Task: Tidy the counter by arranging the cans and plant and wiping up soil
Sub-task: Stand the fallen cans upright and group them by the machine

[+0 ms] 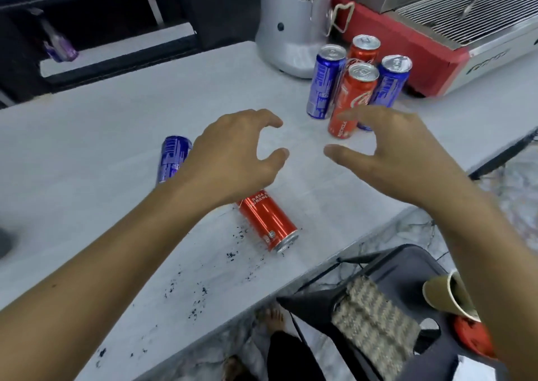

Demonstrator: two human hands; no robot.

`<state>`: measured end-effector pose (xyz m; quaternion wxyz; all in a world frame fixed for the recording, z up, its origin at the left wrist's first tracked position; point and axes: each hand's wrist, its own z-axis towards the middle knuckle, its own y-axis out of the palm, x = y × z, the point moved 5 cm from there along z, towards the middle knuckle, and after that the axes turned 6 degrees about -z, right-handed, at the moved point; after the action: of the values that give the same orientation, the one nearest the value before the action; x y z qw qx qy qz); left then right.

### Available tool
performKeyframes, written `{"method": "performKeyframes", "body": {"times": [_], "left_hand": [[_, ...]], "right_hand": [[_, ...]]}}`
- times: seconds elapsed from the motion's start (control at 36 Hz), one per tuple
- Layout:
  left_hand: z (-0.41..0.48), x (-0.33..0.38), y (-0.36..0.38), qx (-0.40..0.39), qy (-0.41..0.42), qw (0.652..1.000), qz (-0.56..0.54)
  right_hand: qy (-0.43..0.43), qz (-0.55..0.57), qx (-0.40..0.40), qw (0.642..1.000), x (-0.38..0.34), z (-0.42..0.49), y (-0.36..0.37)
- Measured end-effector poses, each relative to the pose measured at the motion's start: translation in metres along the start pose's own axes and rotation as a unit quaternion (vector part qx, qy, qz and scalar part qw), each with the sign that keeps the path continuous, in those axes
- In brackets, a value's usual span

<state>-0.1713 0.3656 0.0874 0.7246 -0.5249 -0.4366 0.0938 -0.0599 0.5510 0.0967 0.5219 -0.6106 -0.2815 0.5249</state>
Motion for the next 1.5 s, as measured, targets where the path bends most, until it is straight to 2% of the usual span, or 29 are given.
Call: {"method": "performKeyframes", "body": {"times": [0.25,0.5,0.78,0.94,1.14,1.5], "left_hand": [[-0.072,-0.043,-0.007,0.015,-0.058,0.998,-0.011],[-0.103,-0.079,-0.015,0.050,-0.099,0.994,-0.004],[-0.082,-0.107,-0.028,0.063,-0.136,0.988,-0.045],[-0.057,-0.130,-0.029,0.093,-0.182,0.978,-0.048],[-0.035,-0.153,-0.014,0.082,-0.246,0.965,-0.041],[-0.028,-0.174,-0.010,0.070,-0.290,0.954,0.019]], "right_hand": [[-0.002,0.034,-0.038,0.999,-0.063,-0.045,0.057],[0.013,0.058,-0.057,0.997,-0.091,-0.056,0.080],[0.045,0.042,-0.083,0.995,-0.097,-0.035,0.094],[0.084,0.004,-0.155,0.984,-0.089,-0.016,0.111],[0.110,-0.030,-0.225,0.968,-0.085,-0.001,0.128],[0.099,-0.050,-0.236,0.966,-0.087,0.011,0.137]]}}
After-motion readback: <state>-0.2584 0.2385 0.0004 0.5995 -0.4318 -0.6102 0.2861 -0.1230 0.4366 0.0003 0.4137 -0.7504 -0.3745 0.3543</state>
